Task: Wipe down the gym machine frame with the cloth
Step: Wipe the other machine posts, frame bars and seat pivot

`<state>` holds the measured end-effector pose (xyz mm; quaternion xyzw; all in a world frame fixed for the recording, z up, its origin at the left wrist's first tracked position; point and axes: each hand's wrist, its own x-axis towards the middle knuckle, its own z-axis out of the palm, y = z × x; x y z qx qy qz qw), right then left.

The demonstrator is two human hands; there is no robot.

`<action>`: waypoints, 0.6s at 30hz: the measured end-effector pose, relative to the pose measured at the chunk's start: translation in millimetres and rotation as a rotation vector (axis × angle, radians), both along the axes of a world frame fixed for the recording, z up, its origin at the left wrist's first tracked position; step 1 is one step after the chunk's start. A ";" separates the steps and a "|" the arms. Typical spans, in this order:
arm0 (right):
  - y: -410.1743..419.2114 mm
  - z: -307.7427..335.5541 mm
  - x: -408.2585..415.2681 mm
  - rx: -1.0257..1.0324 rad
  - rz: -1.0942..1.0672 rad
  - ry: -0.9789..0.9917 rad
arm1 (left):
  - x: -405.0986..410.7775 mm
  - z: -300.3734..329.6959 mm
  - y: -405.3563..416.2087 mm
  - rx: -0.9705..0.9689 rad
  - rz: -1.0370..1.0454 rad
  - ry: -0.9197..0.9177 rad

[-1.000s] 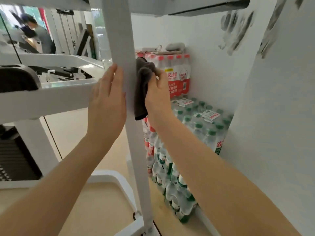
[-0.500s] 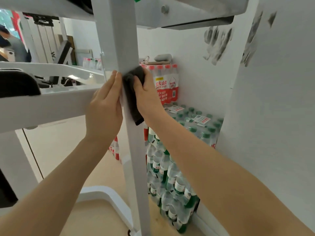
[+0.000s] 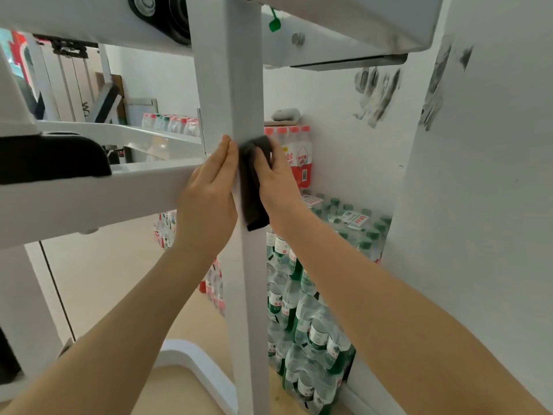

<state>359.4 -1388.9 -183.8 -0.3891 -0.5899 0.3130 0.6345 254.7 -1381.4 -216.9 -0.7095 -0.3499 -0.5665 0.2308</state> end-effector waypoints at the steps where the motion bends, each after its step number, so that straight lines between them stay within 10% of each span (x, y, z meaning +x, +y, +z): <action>1: 0.0 9.0 -0.8 0.018 -0.015 -0.025 | -0.7 0.3 -0.4 -0.010 0.005 0.013; 6: 5.7 45.1 -7.6 0.131 -0.097 -0.019 | -2.1 1.6 -3.6 -0.044 -0.014 0.068; 14: -2.8 -67.1 0.7 -0.178 -0.005 -0.038 | -1.9 3.9 -13.0 -0.143 0.022 0.118; 18: -6.0 -44.1 0.7 0.051 -0.197 -0.127 | -6.1 11.9 -27.1 -0.207 0.021 0.098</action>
